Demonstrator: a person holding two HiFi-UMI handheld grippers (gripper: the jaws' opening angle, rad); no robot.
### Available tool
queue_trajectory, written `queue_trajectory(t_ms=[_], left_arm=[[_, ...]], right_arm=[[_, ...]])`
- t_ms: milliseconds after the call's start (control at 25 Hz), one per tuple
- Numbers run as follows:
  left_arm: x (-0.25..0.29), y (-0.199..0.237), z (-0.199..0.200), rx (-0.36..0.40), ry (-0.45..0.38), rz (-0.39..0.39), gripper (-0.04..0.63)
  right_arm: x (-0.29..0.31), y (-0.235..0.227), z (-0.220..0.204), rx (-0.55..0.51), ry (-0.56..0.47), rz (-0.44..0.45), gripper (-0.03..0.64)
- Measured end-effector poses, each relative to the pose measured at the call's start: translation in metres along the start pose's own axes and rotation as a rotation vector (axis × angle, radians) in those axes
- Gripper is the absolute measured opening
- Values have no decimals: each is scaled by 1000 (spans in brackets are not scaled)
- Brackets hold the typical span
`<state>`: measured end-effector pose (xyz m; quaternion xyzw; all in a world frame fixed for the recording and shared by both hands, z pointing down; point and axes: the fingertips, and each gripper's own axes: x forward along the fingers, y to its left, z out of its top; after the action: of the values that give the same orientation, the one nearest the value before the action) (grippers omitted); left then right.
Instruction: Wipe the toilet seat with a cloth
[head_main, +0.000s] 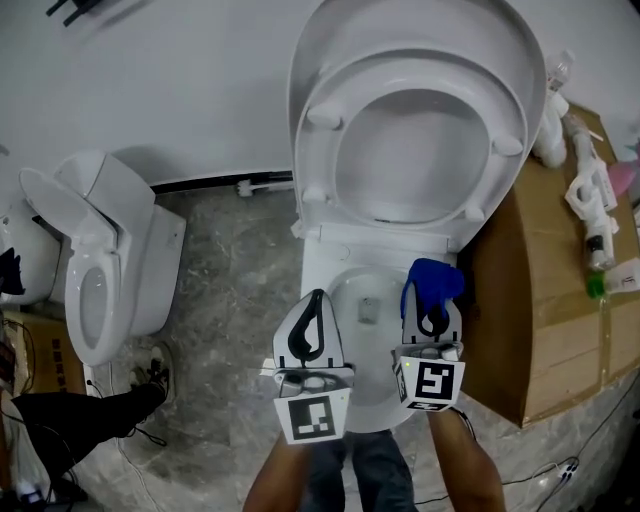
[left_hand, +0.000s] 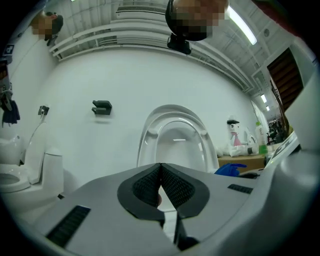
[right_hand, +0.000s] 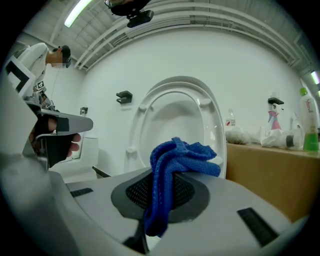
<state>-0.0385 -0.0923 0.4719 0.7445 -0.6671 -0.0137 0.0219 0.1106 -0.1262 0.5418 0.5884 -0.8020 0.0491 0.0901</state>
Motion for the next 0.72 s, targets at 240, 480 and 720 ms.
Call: queue_trajectory(t_ms=[240,480,720], left_arm=[[6,9,-21,-18,2,13,15],[10,10,-33,-27,18,-6,15],[17,15,-39,-14,16,-13,15]], right_arm=[[32,-9,-35,11,42,-28,54],[78,-19,-60,-3,91,-52,54],[119,-33,-97,11,213,-100,54]])
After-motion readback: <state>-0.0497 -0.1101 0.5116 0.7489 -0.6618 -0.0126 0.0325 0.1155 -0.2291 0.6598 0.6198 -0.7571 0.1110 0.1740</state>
